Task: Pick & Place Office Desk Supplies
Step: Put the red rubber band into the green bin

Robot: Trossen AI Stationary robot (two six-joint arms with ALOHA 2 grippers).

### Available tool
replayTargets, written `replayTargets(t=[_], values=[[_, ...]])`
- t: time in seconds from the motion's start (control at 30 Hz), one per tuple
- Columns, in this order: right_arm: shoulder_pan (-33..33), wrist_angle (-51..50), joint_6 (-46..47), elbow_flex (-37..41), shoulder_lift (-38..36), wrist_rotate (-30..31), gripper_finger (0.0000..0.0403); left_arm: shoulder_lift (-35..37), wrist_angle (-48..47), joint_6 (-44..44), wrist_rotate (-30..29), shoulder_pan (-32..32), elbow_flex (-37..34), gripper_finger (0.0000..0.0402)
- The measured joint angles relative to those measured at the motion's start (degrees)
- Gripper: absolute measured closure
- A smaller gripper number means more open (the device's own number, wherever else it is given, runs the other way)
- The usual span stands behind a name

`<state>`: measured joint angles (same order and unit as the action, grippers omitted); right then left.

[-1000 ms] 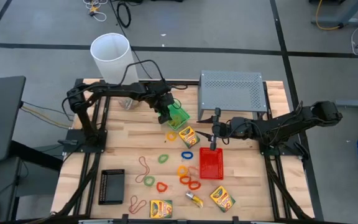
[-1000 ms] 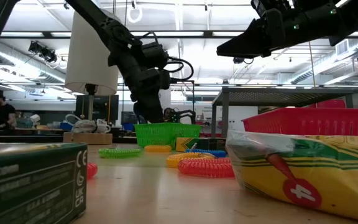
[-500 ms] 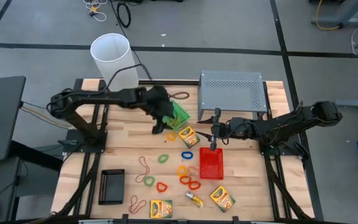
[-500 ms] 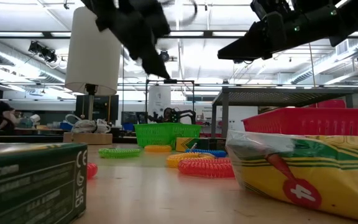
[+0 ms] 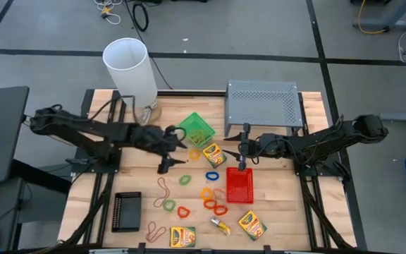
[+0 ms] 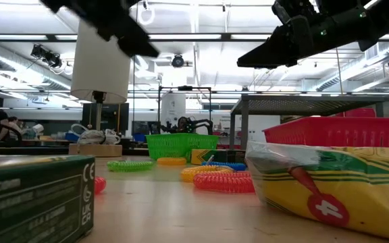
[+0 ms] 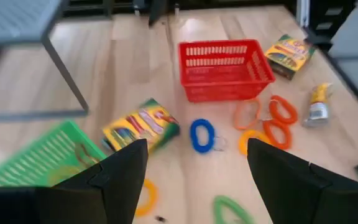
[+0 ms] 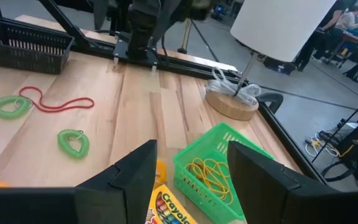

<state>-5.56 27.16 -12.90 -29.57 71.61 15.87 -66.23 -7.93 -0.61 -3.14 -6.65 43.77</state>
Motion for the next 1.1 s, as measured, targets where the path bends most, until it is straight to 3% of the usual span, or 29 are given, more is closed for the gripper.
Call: replayTargets(t=[0.27, 0.43, 0.63, 0.77, 0.93, 1.1], values=[[0.3, 0.4, -1.5, 0.0, 0.0, 0.0, 0.0197, 1.4, -2.5, 9.4, 1.2, -5.4, -11.0, 0.0118], [0.7, 0.3, -1.5, 0.0, 0.0, 0.3, 0.0197, -2.6, -7.6, 6.8, 3.1, -9.5, -12.6, 0.0118], [0.7, 0.2, -1.3, 0.0, 0.0, 0.4, 0.0197, -8.9, -6.9, -0.2, 2.8, -12.8, -12.4, 0.0118], [0.7, 0.2, -1.3, 0.0, 0.0, 0.4, 0.0197, -12.8, -7.0, -5.2, 0.9, -14.5, -11.9, 0.0118], [0.7, 0.1, -1.3, 0.0, 0.0, 0.5, 0.0197, -16.5, -6.8, -9.6, -6.1, -15.7, -11.2, 0.0118], [0.7, 0.1, -1.3, 0.0, 0.0, 0.5, 0.0197, -18.0, -6.8, -10.3, -6.3, -16.0, -11.0, 0.0122]])
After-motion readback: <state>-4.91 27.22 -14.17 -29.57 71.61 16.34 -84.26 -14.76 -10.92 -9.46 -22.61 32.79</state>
